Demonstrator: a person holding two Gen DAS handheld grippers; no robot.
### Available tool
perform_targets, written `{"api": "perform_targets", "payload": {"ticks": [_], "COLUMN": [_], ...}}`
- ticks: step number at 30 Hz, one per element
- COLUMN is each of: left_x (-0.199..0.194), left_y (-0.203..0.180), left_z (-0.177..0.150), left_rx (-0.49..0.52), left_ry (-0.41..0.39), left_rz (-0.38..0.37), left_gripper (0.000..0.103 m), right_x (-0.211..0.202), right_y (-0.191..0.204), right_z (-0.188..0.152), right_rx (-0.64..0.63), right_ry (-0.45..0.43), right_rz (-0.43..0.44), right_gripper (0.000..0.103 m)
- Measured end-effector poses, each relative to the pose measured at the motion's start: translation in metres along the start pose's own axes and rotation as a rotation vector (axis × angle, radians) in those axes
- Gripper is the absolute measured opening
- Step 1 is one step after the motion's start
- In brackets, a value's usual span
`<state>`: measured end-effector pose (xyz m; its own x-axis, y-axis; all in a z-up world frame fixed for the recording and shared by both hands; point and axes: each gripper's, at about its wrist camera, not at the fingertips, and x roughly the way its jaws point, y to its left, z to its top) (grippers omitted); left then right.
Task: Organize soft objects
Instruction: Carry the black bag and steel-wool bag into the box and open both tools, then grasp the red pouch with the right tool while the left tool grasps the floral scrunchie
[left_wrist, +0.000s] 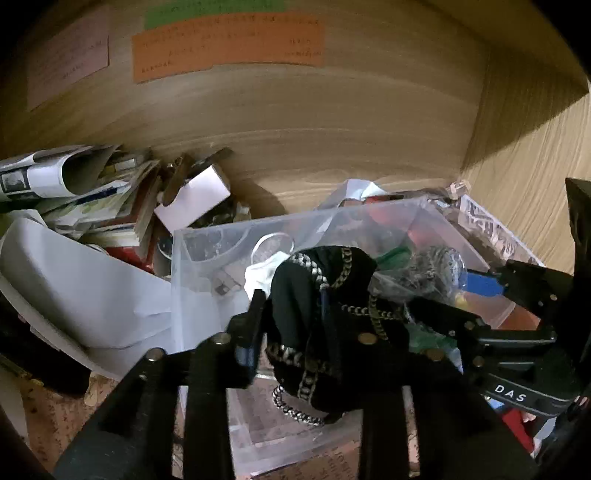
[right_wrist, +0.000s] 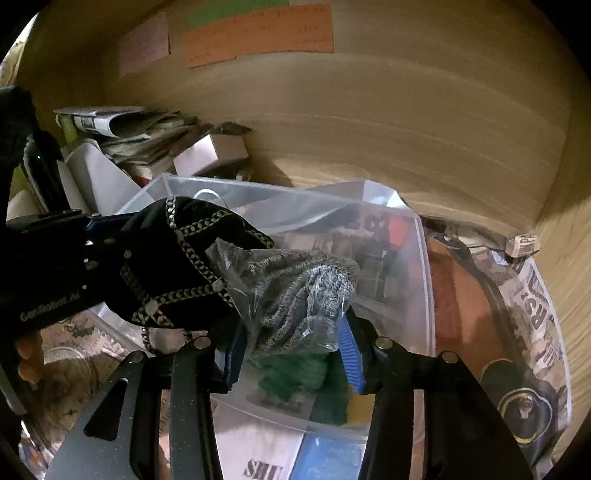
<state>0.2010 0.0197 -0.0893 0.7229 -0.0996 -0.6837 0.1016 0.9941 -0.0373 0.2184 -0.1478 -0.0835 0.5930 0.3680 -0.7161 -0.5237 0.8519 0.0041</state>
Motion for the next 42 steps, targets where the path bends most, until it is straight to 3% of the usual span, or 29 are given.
{"api": "perform_targets", "payload": {"ticks": [3,10,17,22,26,33,42], "left_x": [-0.004,-0.030,-0.074,-0.102,-0.119,-0.117,-0.083], "left_y": [-0.001,-0.002,-0.004,-0.006,-0.010,-0.021,-0.038], "left_z": [-0.003,-0.003,-0.006,-0.016,-0.031,-0.063,-0.111], "left_rx": [0.011,0.010,0.009,0.007,0.023,0.028,0.030], "left_ry": [-0.014,-0.069,-0.166,-0.225,-0.245,-0.175,0.010], "left_rz": [0.011,0.015,0.027,0.031,0.024,-0.014,-0.070], "left_gripper": [0.048,0.057,0.068,0.087,0.096,0.099,0.099], "right_x": [-0.002,-0.019,-0.064,-0.100,-0.116,-0.121,-0.095], "right_y": [0.000,0.003,0.012,0.019,0.021,0.025,0.030], "right_z": [-0.002,-0.002,0.001,-0.004,-0.015,-0.053,-0.109], "right_rx": [-0.005,-0.013,-0.031,-0.041,-0.032,-0.009,0.038], "right_ry": [0.009,-0.025,-0.146,-0.236,-0.261,-0.219,-0.046], "right_rz": [0.009,0.005,-0.013,-0.020,-0.020,-0.017,0.018], "right_gripper": [0.047,0.059,0.073,0.082,0.086,0.089,0.089]}}
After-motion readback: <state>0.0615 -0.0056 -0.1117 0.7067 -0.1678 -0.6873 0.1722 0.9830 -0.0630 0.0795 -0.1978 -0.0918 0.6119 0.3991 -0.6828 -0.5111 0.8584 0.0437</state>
